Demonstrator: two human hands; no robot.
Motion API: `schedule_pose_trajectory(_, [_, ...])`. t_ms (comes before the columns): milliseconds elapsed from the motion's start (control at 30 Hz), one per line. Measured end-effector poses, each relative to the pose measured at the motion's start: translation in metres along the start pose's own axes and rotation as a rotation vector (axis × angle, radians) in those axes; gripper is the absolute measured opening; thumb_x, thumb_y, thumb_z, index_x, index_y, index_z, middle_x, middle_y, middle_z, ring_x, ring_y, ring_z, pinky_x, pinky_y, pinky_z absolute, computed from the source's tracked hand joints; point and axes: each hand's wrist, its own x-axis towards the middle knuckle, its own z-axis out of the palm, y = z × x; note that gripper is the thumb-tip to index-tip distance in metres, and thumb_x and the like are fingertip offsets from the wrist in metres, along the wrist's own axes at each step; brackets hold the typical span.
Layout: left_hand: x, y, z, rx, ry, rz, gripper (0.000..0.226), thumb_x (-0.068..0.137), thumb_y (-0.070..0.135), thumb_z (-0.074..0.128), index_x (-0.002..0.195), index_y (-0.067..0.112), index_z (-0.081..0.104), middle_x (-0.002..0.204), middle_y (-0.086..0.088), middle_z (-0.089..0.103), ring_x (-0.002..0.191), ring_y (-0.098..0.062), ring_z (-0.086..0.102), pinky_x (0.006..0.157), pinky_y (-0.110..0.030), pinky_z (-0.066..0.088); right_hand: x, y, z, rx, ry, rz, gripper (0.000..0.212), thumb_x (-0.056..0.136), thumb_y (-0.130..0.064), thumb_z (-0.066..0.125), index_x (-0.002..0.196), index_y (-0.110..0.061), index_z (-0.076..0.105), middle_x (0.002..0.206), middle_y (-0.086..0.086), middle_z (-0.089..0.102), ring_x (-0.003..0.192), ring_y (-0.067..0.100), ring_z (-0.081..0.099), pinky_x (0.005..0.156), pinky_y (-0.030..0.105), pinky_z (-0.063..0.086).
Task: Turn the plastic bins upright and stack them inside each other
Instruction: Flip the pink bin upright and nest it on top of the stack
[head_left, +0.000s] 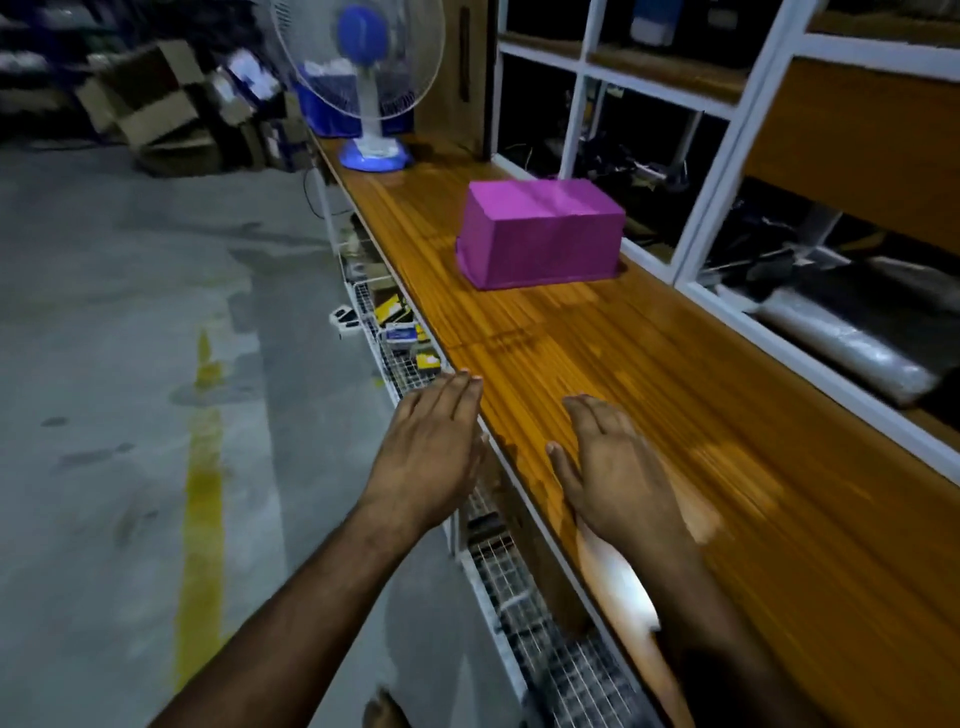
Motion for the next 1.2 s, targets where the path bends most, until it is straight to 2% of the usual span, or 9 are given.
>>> schedule_pose_trajectory(67, [0.036,-0.038,-0.003,0.003,-0.017,0.028,0.062,0.099,0.039,0.036,0.154,0.014,0.024,0.161,-0.006,0.027,0.149,-0.022,0.021,0.118,-0.038,0.016,0.042,-0.017,0.008,0.018,0.007,0.062,0.062,0.097,-0.049,0.038,0.15,-0.017,0.03,0.152,0.005,0.04,0.139,0.022,0.035,0.108,0.042,0.039])
schedule_pose_trajectory(167, [0.092,-0.083,-0.002,-0.007,-0.042,0.094,0.065,0.1,0.041,0.036,0.156,0.016,0.014,0.165,-0.003,0.013,0.151,-0.02,0.01,0.119,-0.037,0.01,0.099,-0.037,0.014,0.026,0.023,0.12,0.062,0.097,-0.049,0.038,0.15,-0.018,0.029,0.153,0.005,0.039,0.139,0.021,0.035,0.107,0.041,0.039])
schedule_pose_trajectory(267, [0.147,-0.113,0.003,-0.023,-0.056,0.143,0.067,0.1,0.043,0.036,0.156,0.016,0.012,0.166,-0.003,0.009,0.152,-0.019,0.007,0.119,-0.037,0.01,0.146,-0.046,0.021,0.026,0.046,0.168,0.063,0.096,-0.05,0.038,0.151,-0.019,0.028,0.153,0.004,0.04,0.139,0.02,0.035,0.107,0.042,0.041])
schedule_pose_trajectory(500, [0.277,-0.159,0.037,0.011,-0.038,0.27,0.069,0.095,0.046,0.038,0.154,0.012,0.024,0.161,-0.006,0.027,0.149,-0.022,0.022,0.117,-0.039,0.019,0.261,-0.035,0.035,0.065,0.136,0.24,0.062,0.096,-0.048,0.041,0.149,-0.017,0.031,0.152,0.004,0.041,0.139,0.019,0.035,0.109,0.037,0.039])
schedule_pose_trajectory(667, [0.376,-0.184,0.058,0.035,-0.071,0.31,0.071,0.096,0.051,0.034,0.154,0.014,0.02,0.162,-0.006,0.023,0.149,-0.021,0.018,0.118,-0.039,0.016,0.346,-0.012,0.054,0.138,0.178,0.308,0.06,0.096,-0.046,0.044,0.147,-0.016,0.036,0.146,0.004,0.049,0.132,0.021,0.042,0.105,0.035,0.04])
schedule_pose_trajectory(767, [0.426,-0.196,0.063,0.038,-0.077,0.342,0.068,0.097,0.051,0.032,0.154,0.015,0.02,0.162,-0.006,0.023,0.149,-0.022,0.018,0.118,-0.041,0.018,0.379,-0.008,0.063,0.178,0.147,0.328,0.06,0.096,-0.048,0.041,0.149,-0.02,0.033,0.146,0.001,0.048,0.131,0.019,0.044,0.104,0.034,0.041])
schedule_pose_trajectory(933, [0.516,-0.214,0.076,0.069,-0.079,0.401,0.071,0.092,0.056,0.027,0.149,0.013,0.033,0.158,-0.011,0.033,0.145,-0.029,0.027,0.112,-0.046,0.026,0.422,-0.007,0.067,0.231,0.196,0.454,0.055,0.097,-0.052,0.037,0.148,-0.034,0.028,0.137,0.0,0.05,0.119,0.019,0.054,0.092,0.033,0.048])
schedule_pose_trajectory(1067, [0.571,-0.223,0.098,0.102,-0.19,0.408,0.062,0.094,0.056,0.037,0.144,0.019,0.039,0.154,-0.018,0.035,0.141,-0.038,0.03,0.112,-0.049,0.028,0.441,-0.005,0.073,0.191,0.236,0.584,0.05,0.094,-0.059,0.028,0.142,-0.046,0.032,0.132,0.002,0.05,0.117,0.025,0.056,0.088,0.038,0.052])
schedule_pose_trajectory(1200, [0.596,-0.224,0.107,-0.094,-0.303,0.443,0.062,0.09,0.058,0.041,0.136,0.016,0.044,0.134,-0.022,0.051,0.119,-0.042,0.049,0.1,-0.046,0.041,0.449,-0.012,0.071,0.141,0.272,0.732,0.04,0.092,-0.058,0.028,0.127,-0.043,0.043,0.128,0.0,0.051,0.112,0.028,0.057,0.085,0.041,0.051])
